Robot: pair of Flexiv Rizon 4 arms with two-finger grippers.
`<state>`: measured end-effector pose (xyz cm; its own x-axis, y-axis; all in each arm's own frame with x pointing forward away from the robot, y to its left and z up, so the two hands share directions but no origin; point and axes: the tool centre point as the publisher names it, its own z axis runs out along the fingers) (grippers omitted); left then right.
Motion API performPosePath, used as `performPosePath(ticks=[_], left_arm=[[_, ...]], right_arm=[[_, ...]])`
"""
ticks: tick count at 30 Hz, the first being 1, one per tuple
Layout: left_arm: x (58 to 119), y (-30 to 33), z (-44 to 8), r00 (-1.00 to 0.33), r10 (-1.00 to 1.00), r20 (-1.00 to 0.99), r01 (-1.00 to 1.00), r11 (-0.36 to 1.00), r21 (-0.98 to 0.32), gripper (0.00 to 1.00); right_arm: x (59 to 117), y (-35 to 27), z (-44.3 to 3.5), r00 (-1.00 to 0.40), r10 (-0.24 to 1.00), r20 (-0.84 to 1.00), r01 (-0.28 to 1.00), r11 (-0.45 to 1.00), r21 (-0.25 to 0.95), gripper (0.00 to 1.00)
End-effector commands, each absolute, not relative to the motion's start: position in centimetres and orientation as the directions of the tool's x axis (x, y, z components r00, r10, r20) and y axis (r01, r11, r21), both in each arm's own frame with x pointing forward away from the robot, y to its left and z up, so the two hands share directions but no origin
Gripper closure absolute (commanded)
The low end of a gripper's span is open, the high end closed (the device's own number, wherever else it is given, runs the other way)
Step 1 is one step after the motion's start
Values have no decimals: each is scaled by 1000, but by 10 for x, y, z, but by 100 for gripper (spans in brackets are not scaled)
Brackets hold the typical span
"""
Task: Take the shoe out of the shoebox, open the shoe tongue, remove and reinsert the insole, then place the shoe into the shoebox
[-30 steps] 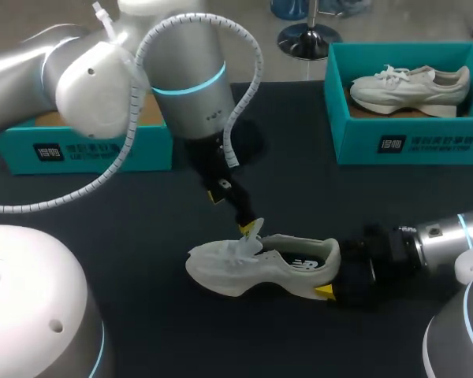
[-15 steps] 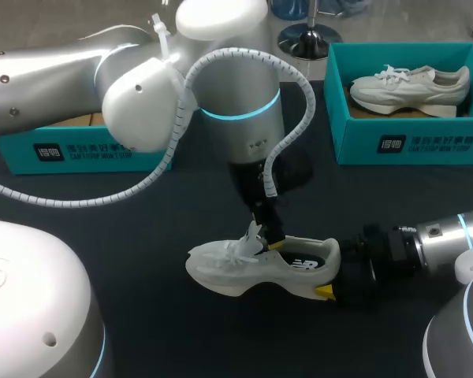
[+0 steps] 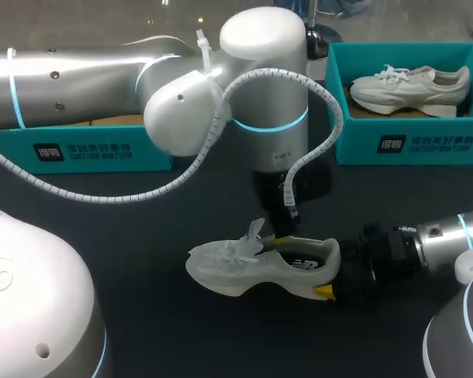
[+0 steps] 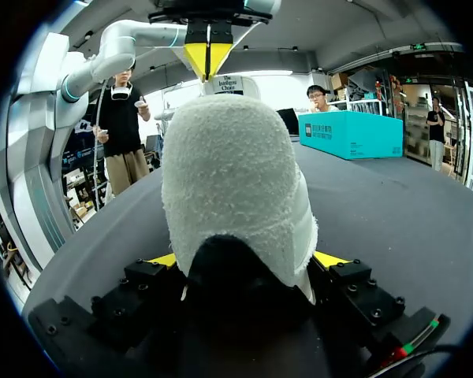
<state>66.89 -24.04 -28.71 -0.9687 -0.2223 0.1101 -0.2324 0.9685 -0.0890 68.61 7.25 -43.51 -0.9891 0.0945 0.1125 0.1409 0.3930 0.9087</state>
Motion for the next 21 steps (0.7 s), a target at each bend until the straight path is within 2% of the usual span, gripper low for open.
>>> performPosePath(ticks=[1, 10, 21], left_arm=[[674, -252, -299, -972, -204, 116, -212, 975, -61, 100], [676, -253, -321, -983, -126, 136, -131, 991, -29, 100], [678, -262, -349, -987, -27, 157, -36, 998, -56, 100]], right_arm=[[683, 72, -443, -989, 95, 114, 143, 396, 907, 100], [683, 72, -443, -989, 95, 114, 143, 396, 907, 100], [683, 72, -443, -989, 95, 114, 143, 396, 907, 100]])
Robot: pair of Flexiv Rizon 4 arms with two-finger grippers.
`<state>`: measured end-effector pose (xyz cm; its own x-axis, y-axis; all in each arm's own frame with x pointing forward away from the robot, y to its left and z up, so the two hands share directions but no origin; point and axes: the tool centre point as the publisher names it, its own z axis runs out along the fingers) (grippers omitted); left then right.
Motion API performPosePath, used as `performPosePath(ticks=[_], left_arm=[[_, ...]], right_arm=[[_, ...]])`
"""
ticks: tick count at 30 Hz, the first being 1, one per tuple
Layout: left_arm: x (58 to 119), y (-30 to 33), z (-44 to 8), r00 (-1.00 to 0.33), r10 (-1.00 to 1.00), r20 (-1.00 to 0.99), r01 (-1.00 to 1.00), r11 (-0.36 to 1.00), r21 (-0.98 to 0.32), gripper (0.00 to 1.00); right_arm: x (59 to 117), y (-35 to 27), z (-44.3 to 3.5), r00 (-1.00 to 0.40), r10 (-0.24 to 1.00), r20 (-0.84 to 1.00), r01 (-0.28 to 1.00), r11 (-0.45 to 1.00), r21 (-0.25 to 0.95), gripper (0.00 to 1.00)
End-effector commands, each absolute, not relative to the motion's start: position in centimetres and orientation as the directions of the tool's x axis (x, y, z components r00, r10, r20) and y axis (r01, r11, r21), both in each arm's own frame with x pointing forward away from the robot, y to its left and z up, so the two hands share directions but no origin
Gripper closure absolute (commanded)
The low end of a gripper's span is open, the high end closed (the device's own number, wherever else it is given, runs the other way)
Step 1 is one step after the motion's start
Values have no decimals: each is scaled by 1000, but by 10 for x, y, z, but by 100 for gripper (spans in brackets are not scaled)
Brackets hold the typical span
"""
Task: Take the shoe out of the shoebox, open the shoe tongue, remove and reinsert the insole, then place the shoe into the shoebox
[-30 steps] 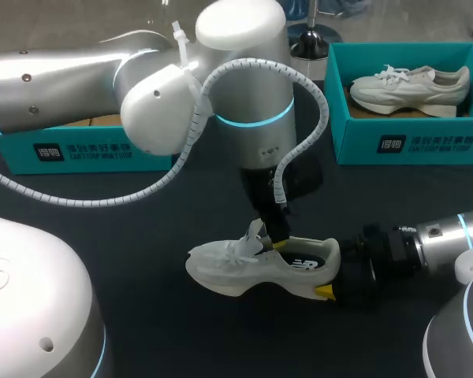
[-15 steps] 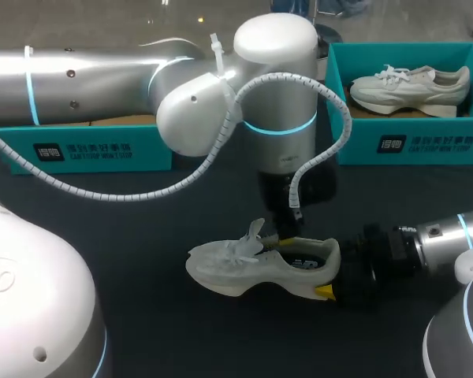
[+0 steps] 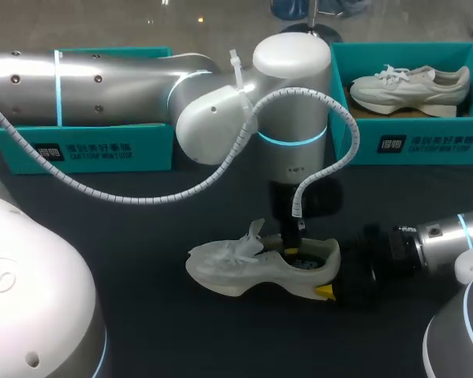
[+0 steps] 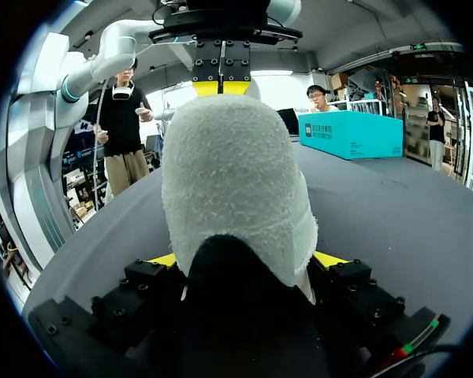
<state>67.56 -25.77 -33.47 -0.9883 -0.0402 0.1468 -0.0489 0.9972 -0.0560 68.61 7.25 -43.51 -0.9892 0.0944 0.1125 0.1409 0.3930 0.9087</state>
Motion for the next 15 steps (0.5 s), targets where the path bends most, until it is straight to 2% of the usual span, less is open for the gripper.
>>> performPosePath(ticks=[1, 15], left_arm=[[677, -262, -351, -986, -12, 165, -22, 998, -58, 100], [658, -255, -384, -985, 41, 168, 39, 999, -12, 100]], right_arm=[[683, 72, -443, -989, 95, 114, 143, 396, 907, 100], [683, 72, -443, -989, 95, 114, 143, 396, 907, 100]])
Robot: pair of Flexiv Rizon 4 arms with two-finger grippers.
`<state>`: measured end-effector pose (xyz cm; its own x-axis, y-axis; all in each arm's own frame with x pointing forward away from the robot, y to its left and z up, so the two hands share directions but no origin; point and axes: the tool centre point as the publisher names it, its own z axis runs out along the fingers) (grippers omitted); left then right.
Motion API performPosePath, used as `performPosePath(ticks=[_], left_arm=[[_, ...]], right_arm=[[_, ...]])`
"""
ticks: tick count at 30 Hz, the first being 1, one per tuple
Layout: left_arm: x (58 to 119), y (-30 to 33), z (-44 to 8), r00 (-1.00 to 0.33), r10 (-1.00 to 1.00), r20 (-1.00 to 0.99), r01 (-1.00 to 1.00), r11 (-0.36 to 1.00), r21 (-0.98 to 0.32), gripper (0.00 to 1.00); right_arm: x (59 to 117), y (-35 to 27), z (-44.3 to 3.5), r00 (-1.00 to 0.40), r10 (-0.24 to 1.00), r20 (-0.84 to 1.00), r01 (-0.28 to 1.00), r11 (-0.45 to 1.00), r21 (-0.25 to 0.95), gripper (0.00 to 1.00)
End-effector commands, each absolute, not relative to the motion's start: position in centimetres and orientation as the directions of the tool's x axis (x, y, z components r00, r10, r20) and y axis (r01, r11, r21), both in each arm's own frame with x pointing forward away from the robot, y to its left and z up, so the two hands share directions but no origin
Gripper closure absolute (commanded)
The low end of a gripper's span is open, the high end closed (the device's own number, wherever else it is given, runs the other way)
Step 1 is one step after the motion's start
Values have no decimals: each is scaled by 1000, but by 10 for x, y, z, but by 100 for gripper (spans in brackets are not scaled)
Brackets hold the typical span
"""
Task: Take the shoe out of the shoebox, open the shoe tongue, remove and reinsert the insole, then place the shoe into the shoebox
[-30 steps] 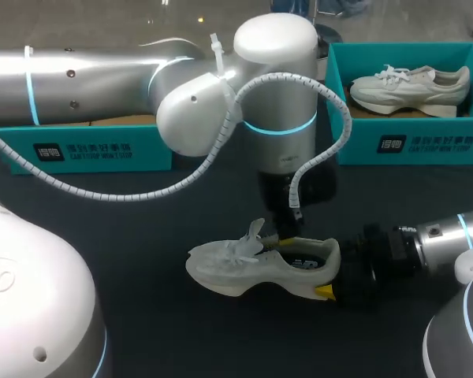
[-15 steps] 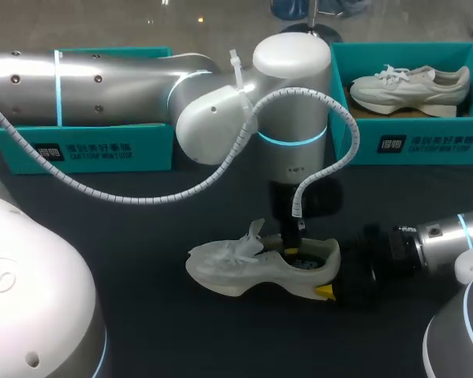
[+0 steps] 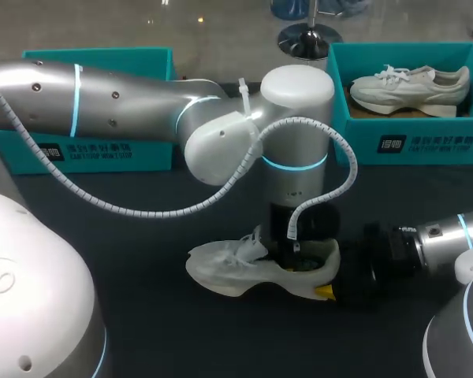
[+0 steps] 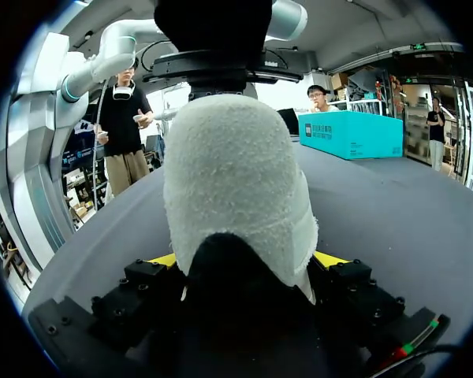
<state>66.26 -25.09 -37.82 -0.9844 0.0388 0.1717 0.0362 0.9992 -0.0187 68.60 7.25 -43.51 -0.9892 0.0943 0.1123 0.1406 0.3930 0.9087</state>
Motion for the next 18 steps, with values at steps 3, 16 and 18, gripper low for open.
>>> performPosePath(ticks=[3, 16, 18], left_arm=[[655, -254, -384, -986, 52, 159, 52, 999, -7, 100], [653, -259, -386, -988, 62, 140, 62, 998, -4, 82], [653, -260, -388, -989, 62, 136, 62, 998, -3, 81]], right_arm=[[683, 72, -443, -989, 95, 114, 143, 396, 907, 100], [683, 72, -443, -989, 95, 114, 143, 396, 907, 100], [683, 72, -443, -989, 95, 114, 143, 396, 907, 100]])
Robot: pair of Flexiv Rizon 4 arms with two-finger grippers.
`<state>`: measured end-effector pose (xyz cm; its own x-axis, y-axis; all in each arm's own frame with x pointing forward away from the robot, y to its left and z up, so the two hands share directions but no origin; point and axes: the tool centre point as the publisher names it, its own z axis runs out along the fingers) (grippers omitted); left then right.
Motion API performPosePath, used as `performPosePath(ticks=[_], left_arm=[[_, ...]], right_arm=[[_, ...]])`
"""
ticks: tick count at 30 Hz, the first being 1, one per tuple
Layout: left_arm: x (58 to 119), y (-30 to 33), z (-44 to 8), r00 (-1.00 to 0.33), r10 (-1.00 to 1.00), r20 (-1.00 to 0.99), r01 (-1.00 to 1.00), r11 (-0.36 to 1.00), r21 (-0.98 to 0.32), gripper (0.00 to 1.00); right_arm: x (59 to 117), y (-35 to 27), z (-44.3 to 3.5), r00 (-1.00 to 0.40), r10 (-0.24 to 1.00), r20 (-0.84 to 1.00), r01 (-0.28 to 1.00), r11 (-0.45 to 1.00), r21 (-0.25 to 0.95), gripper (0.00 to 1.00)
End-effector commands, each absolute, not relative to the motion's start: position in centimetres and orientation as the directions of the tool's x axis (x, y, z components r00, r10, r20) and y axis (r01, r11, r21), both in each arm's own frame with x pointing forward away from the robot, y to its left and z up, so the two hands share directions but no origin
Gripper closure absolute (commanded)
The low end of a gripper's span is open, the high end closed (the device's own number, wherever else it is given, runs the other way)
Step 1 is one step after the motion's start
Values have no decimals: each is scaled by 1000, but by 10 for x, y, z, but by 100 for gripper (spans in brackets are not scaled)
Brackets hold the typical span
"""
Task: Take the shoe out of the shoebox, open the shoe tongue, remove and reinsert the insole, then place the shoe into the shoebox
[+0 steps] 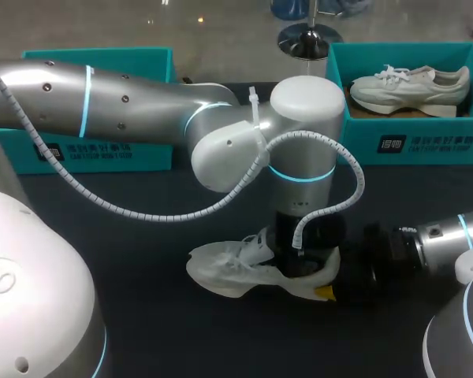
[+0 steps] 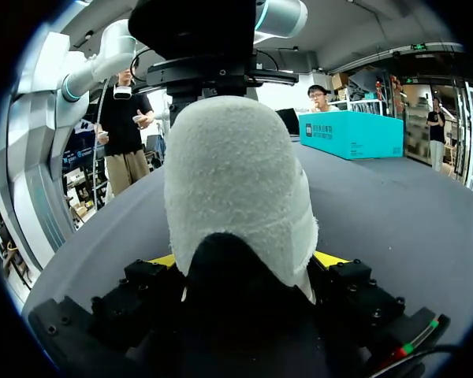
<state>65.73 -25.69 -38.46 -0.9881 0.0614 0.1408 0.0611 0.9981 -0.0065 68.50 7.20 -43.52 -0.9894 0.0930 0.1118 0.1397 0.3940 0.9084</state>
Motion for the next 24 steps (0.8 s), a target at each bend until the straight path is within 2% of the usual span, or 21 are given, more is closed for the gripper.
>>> performPosePath(ticks=[1, 18, 20, 22, 24], left_arm=[[654, -260, -389, -989, 62, 135, 62, 998, -2, 80], [669, -260, -435, -996, 34, 85, 33, 999, -4, 78], [669, -257, -440, -997, 48, 62, 47, 999, -4, 84], [670, -253, -442, -996, 65, 62, 65, 998, -2, 100], [671, -251, -441, -998, 59, 27, 59, 998, -5, 100]], right_arm=[[683, 72, -443, -989, 95, 114, 143, 396, 907, 100], [683, 72, -443, -989, 95, 114, 143, 396, 907, 100], [683, 72, -443, -989, 95, 114, 143, 396, 907, 100], [683, 72, -443, -989, 95, 114, 143, 396, 907, 100], [683, 72, -443, -989, 95, 114, 143, 396, 907, 100]])
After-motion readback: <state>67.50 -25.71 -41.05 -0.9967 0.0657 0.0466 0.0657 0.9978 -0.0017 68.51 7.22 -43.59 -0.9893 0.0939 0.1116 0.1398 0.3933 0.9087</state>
